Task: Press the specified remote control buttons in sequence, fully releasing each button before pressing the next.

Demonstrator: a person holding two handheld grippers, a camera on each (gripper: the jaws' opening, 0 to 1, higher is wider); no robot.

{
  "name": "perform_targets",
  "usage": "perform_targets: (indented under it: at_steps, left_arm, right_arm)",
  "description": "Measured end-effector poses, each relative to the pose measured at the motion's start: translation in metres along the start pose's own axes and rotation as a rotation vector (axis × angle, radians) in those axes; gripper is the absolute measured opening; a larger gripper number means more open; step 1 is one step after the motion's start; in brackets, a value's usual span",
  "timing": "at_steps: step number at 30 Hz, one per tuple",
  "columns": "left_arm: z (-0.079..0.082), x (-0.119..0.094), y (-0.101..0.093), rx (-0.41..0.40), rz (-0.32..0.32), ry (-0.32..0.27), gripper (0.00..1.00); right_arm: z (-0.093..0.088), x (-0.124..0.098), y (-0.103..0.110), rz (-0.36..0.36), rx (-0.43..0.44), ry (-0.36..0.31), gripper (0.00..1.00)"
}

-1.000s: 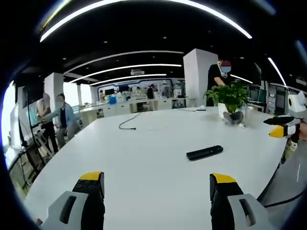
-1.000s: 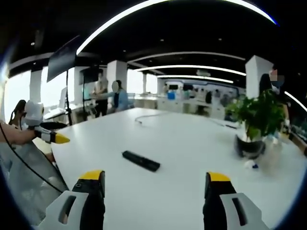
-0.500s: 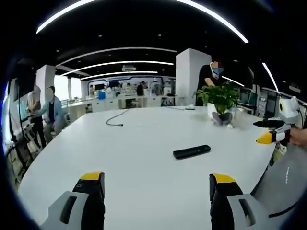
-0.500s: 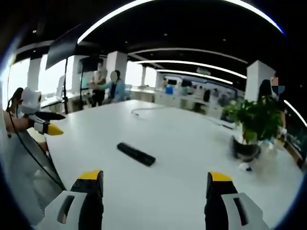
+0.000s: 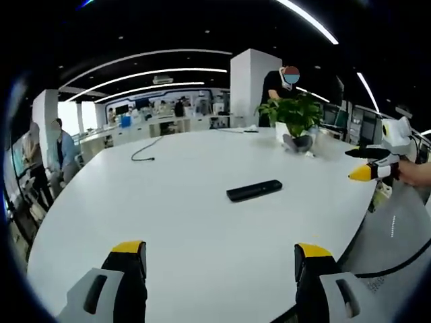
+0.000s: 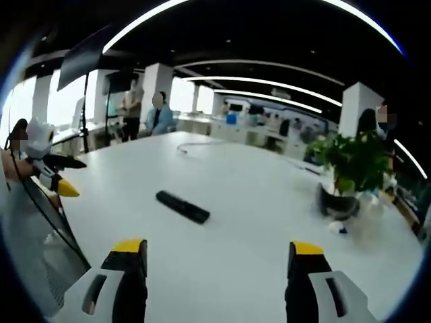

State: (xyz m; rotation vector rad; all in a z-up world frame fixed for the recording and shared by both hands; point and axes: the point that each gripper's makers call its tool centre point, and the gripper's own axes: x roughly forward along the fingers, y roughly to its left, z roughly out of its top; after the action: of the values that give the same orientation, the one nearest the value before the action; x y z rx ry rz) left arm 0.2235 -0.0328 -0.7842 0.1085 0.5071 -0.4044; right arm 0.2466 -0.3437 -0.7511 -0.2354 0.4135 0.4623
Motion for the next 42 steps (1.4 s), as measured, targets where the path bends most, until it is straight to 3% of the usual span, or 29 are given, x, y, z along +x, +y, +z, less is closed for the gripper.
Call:
perform_targets:
  at_steps: [6,13,23,31,38,42]
  left_arm:
    - [-0.009,0.002,-0.005,0.023,-0.023,0.055,0.94]
    - [-0.019,0.003,-0.017,0.062,-0.112,0.126,0.89]
    - [-0.018,0.013,-0.029,0.132,-0.175,0.197,0.89]
    - [-0.019,0.026,-0.024,0.114,-0.204,0.186,0.89]
    - [-0.002,0.029,-0.041,0.088,-0.224,0.183,0.89]
    - [0.010,0.034,-0.046,0.025,-0.244,0.155,0.90]
  right_arm:
    - [0.008,-0.005,-0.004,-0.021,0.011,-0.043,0.81]
    - [0.008,-0.006,-0.002,-0.002,0.031,-0.049,0.80]
    - [0.009,-0.009,-0.006,-0.011,0.052,-0.063,0.79]
    - [0.007,-0.008,-0.008,-0.013,0.079,-0.062,0.78]
    - [0.007,-0.007,-0.007,-0.010,0.072,-0.056,0.78]
    - [0.007,-0.007,-0.007,-0.009,0.073,-0.059,0.78]
